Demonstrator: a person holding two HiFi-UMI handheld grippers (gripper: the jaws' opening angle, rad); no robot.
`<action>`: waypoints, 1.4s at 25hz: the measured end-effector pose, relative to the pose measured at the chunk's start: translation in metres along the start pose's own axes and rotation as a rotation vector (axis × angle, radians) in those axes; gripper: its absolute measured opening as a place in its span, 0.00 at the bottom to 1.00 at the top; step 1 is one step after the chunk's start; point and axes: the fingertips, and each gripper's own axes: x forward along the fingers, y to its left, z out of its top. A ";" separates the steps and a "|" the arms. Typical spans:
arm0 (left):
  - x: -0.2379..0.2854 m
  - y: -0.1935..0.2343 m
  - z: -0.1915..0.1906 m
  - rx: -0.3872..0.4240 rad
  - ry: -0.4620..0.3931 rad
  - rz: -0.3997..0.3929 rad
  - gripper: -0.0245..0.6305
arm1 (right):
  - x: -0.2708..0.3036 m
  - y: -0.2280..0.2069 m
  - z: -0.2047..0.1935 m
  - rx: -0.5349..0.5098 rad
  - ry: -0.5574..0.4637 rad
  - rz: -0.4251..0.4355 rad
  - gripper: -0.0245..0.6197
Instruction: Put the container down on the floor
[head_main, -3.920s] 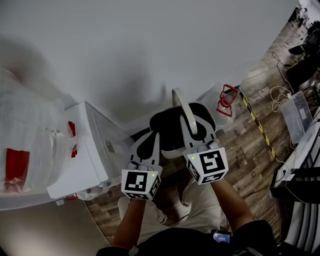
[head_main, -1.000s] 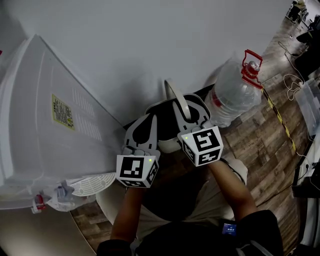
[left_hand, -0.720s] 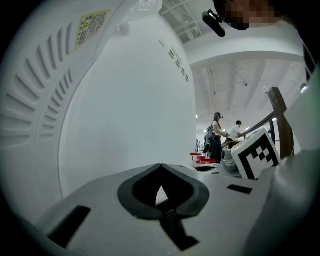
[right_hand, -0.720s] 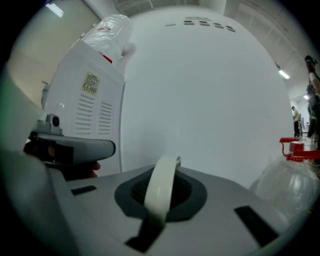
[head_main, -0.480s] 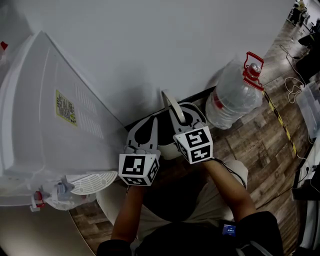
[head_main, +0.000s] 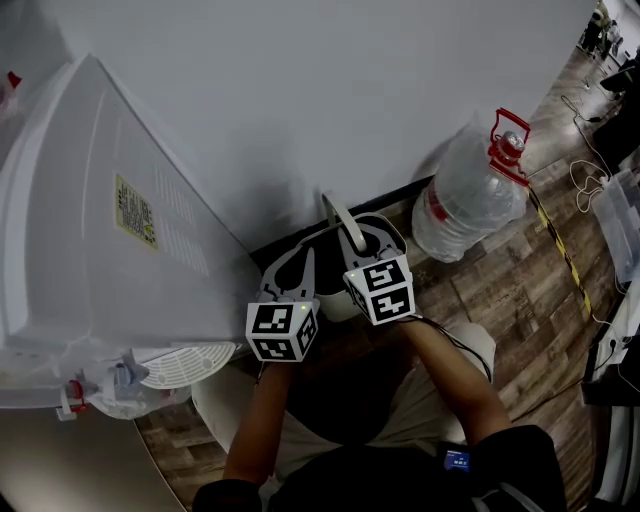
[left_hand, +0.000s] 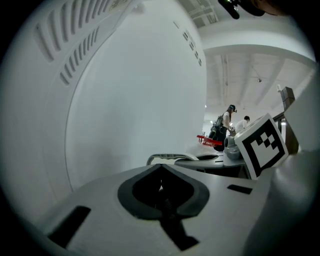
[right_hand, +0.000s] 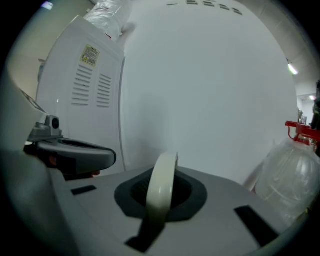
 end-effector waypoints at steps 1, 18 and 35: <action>0.001 0.000 -0.003 -0.002 0.009 0.001 0.06 | 0.002 0.000 -0.004 -0.001 0.010 0.000 0.08; 0.012 0.006 -0.070 -0.079 0.158 0.009 0.06 | 0.020 -0.004 -0.064 0.002 0.168 -0.011 0.08; 0.017 0.001 -0.103 -0.116 0.229 -0.003 0.06 | 0.026 -0.011 -0.105 0.019 0.272 -0.020 0.08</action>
